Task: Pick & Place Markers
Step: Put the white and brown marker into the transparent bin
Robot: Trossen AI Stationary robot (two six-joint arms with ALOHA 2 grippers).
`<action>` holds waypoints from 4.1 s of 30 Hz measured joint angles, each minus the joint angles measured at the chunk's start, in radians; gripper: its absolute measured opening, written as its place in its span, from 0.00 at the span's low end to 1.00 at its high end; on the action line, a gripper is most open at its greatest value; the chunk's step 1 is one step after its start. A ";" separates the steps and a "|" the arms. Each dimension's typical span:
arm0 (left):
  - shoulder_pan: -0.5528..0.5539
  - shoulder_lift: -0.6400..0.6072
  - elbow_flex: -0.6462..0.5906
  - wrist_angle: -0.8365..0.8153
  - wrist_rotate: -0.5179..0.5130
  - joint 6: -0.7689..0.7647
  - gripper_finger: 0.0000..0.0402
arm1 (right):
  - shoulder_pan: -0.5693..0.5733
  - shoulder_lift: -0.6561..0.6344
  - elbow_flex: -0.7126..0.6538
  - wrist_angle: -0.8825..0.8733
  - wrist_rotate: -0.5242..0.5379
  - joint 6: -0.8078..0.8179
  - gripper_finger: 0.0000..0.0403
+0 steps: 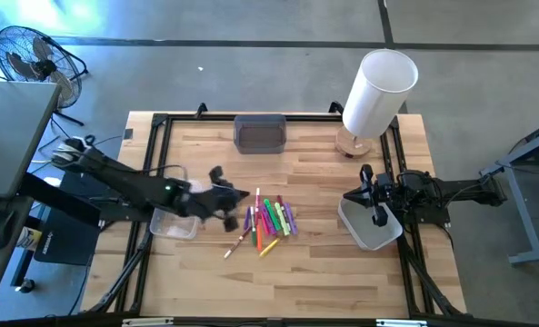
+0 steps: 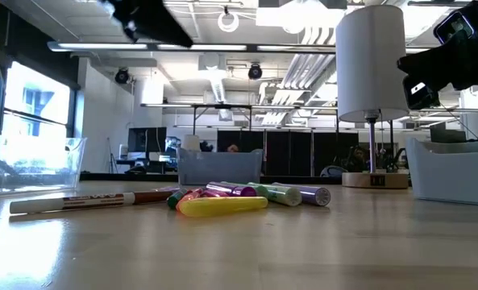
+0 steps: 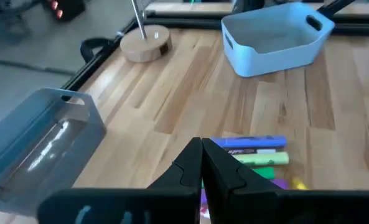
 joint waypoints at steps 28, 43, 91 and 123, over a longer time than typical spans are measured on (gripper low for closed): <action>0.014 0.670 0.723 -0.899 0.499 -0.832 0.39 | 0.000 0.001 0.000 0.002 0.002 0.000 0.00; 0.019 0.792 0.636 -0.922 0.663 -0.799 0.45 | 0.000 0.003 0.000 0.002 0.002 0.000 0.00; -0.180 0.654 0.656 -0.761 0.623 -0.383 0.45 | 0.000 0.011 0.000 0.003 0.002 0.000 0.00; -0.115 0.842 0.656 -0.634 0.605 0.122 0.45 | 0.000 0.013 0.000 0.003 0.002 0.000 0.00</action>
